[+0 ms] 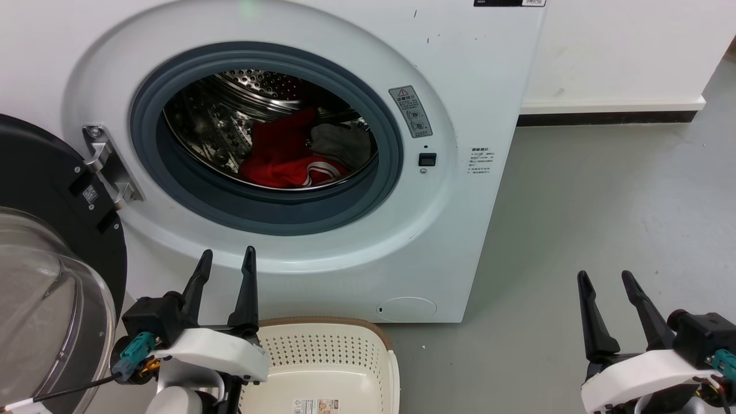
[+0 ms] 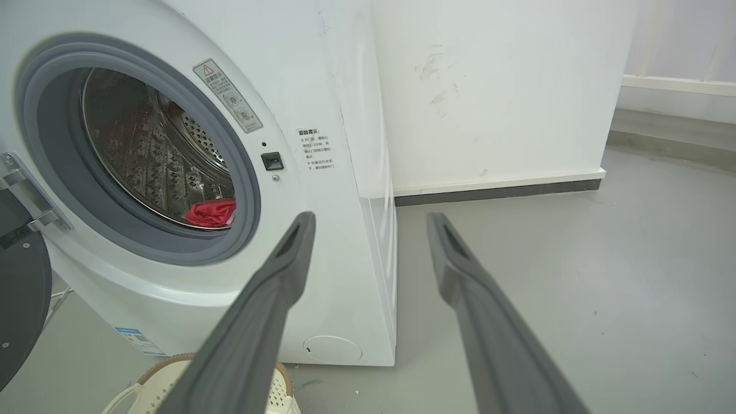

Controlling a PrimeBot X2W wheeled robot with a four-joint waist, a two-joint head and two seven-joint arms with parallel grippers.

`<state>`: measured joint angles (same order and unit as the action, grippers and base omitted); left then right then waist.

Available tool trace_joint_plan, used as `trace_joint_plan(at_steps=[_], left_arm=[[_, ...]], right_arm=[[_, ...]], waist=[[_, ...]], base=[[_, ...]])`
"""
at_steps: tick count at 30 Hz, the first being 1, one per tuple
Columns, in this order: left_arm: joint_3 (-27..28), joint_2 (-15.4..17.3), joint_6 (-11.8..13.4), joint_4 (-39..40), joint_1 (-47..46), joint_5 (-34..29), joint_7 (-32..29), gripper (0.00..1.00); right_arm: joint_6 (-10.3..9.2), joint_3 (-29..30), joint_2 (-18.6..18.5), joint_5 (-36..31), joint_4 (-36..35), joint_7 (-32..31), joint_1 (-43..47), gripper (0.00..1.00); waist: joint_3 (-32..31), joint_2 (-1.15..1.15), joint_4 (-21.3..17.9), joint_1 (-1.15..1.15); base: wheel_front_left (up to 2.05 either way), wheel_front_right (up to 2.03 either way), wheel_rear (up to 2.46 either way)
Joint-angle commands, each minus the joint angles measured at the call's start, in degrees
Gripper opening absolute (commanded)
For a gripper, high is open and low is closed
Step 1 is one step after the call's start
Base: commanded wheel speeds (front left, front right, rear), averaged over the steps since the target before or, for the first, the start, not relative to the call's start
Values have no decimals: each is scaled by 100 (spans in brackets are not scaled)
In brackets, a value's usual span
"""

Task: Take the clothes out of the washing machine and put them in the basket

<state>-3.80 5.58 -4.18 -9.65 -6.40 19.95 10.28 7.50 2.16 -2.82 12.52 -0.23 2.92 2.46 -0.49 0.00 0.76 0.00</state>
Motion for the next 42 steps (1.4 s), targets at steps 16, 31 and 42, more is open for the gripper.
trace_joint_plan(at_steps=[16, 31, 42], left_arm=[[-111, 64, 106, -120, -122, -779, 235, 100], [-123, 38, 155, -299, -128, -1334, 405, 100], [-87, 11, 133, -454, -176, -1596, 507, 100]], right_arm=[[-2, 23, -11, -912, -168, 75, 104, 100], [-3, 72, -9, -1435, -197, 169, 160, 100], [-3, 97, -8, -1740, -161, 247, 191, 100]], waist=[[-10, 0, 36, 0], [-33, 0, 85, 0], [-32, 0, 128, 0]], base=[[0, 0, 0], [0, 0, 0], [0, 0, 0]])
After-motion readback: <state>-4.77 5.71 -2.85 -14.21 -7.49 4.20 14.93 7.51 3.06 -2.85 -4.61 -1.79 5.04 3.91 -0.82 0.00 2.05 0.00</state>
